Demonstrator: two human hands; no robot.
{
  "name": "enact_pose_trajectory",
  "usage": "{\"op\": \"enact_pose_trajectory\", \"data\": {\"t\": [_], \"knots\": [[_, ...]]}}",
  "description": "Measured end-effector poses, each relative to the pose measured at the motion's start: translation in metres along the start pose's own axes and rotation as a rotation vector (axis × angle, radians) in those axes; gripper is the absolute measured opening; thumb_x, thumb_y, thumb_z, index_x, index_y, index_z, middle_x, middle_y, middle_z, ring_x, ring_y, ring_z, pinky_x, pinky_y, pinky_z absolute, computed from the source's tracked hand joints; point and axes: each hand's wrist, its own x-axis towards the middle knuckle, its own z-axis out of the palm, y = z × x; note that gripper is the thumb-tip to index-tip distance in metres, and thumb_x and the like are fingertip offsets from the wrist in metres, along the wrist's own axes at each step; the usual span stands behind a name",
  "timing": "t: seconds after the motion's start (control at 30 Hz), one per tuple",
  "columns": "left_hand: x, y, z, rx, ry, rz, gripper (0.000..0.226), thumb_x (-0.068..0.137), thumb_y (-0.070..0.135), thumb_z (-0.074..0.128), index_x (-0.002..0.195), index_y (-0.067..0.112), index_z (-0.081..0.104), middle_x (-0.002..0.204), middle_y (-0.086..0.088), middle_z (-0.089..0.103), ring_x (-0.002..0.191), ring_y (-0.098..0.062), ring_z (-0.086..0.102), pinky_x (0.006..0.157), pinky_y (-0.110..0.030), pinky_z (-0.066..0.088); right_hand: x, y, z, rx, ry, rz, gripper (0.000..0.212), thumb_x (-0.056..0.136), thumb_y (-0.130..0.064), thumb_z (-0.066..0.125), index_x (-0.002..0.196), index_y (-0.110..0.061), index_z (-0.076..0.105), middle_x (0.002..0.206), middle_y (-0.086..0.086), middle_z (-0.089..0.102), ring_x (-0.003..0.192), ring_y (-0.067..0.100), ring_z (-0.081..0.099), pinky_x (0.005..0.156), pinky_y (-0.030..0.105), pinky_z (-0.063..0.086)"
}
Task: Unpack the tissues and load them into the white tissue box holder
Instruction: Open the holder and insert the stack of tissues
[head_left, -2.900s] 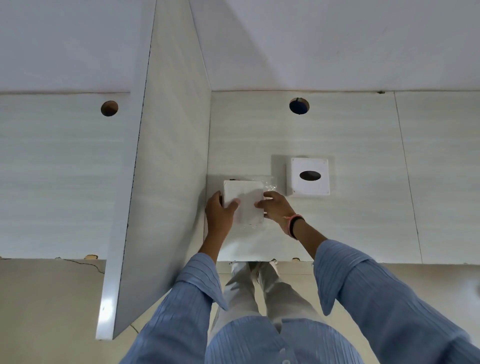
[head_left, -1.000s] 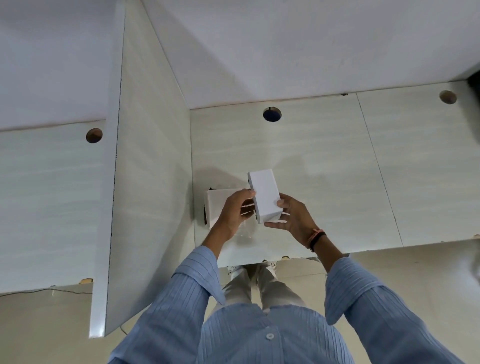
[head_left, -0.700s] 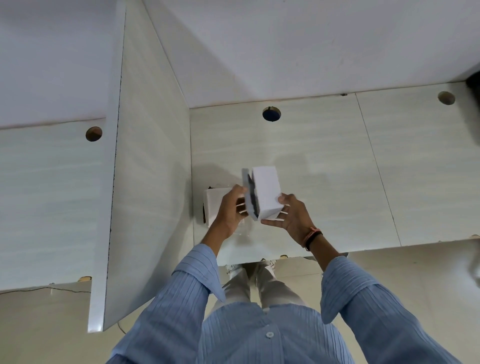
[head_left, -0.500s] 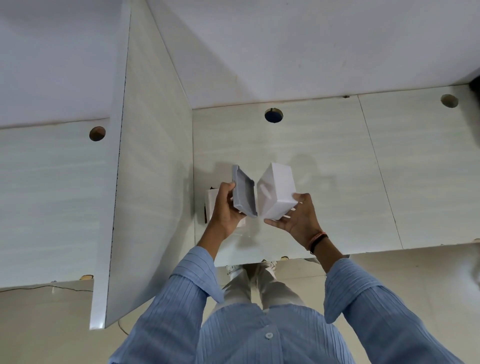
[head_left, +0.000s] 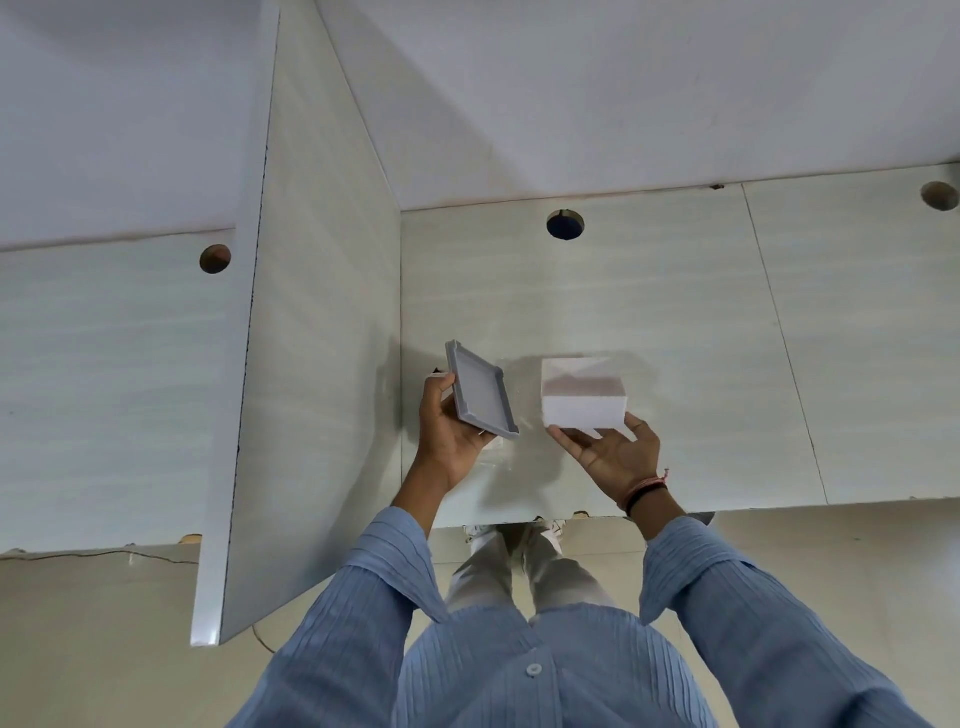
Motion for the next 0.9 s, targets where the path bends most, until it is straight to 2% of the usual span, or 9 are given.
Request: {"op": "enact_pose_trajectory", "data": {"t": [0.17,0.27,0.37,0.43,0.5,0.57,0.63,0.7,0.9], "knots": [[0.006,-0.001,-0.001,-0.014,-0.009,-0.025,0.079,0.077,0.046,0.067,0.146,0.010,0.051,0.136,-0.021,0.056,0.124,-0.040,0.052,0.110,-0.062,0.039,0.005,-0.001,-0.004,0.029,0.143,-0.034,0.050,0.097,-0.021,0.047,0.143,-0.002,0.045,0.135,0.038,0.052,0.125,0.057,0.051,0.106,0.066,0.044],[0.008,-0.002,-0.001,-0.021,-0.018,-0.039,0.078,0.078,0.045,0.067,0.146,0.010,0.052,0.137,-0.022,0.055,0.124,-0.041,0.052,0.113,-0.065,0.035,0.007,-0.004,-0.011,0.019,0.200,-0.045,0.054,0.095,-0.027,0.056,0.141,0.000,0.047,0.140,0.036,0.049,0.125,0.055,0.053,0.104,0.063,0.047],[0.010,-0.002,-0.001,-0.037,-0.020,-0.054,0.078,0.078,0.044,0.070,0.146,0.011,0.052,0.150,-0.028,0.048,0.127,-0.042,0.051,0.111,-0.065,0.036,0.009,-0.008,-0.015,-0.066,0.216,-0.079,0.067,0.087,-0.038,0.072,0.135,0.003,0.050,0.135,0.031,0.053,0.123,0.049,0.058,0.105,0.058,0.050],[0.011,-0.002,-0.001,-0.037,-0.020,-0.054,0.079,0.077,0.045,0.071,0.146,0.011,0.051,0.155,-0.026,0.042,0.127,-0.042,0.051,0.111,-0.065,0.037,0.008,-0.009,-0.013,-0.174,0.212,-0.118,0.057,0.087,-0.038,0.074,0.124,0.000,0.054,0.129,0.026,0.055,0.121,0.045,0.060,0.107,0.054,0.050],[0.011,-0.003,-0.001,-0.035,-0.019,-0.053,0.082,0.075,0.045,0.074,0.146,0.011,0.051,0.157,-0.026,0.039,0.127,-0.042,0.051,0.111,-0.064,0.038,0.008,-0.008,-0.011,-0.243,0.206,-0.158,0.037,0.092,-0.031,0.071,0.114,-0.006,0.055,0.124,0.022,0.056,0.122,0.043,0.059,0.107,0.053,0.050],[0.012,-0.003,-0.001,-0.030,-0.015,-0.058,0.083,0.074,0.045,0.075,0.146,0.011,0.051,0.157,-0.026,0.039,0.131,-0.044,0.050,0.110,-0.063,0.039,0.010,-0.005,-0.011,-0.285,0.224,-0.175,0.026,0.095,-0.020,0.067,0.116,-0.008,0.055,0.129,0.022,0.054,0.126,0.042,0.057,0.099,0.051,0.056],[0.012,-0.002,-0.001,-0.028,-0.020,-0.058,0.082,0.074,0.044,0.075,0.145,0.011,0.052,0.156,-0.026,0.040,0.138,-0.046,0.047,0.110,-0.063,0.040,0.012,-0.005,-0.012,-0.324,0.253,-0.189,0.040,0.094,-0.010,0.063,0.132,-0.005,0.050,0.134,0.026,0.053,0.119,0.041,0.061,0.086,0.048,0.062],[0.012,-0.002,-0.001,-0.023,-0.021,-0.054,0.081,0.074,0.044,0.075,0.145,0.010,0.053,0.156,-0.026,0.041,0.135,-0.044,0.049,0.110,-0.062,0.040,0.013,-0.004,-0.013,-0.350,0.293,-0.202,0.052,0.093,-0.004,0.060,0.142,-0.002,0.043,0.126,0.027,0.056,0.109,0.040,0.064,0.078,0.047,0.065],[0.010,-0.001,-0.002,-0.029,-0.007,-0.043,0.084,0.072,0.044,0.077,0.145,0.011,0.053,0.156,-0.026,0.040,0.126,-0.041,0.053,0.105,-0.060,0.046,0.014,-0.001,-0.014,-0.473,0.357,-0.208,0.045,0.089,0.006,0.056,0.134,0.008,0.049,0.104,0.026,0.063,0.092,0.038,0.066,0.077,0.046,0.062]]}}
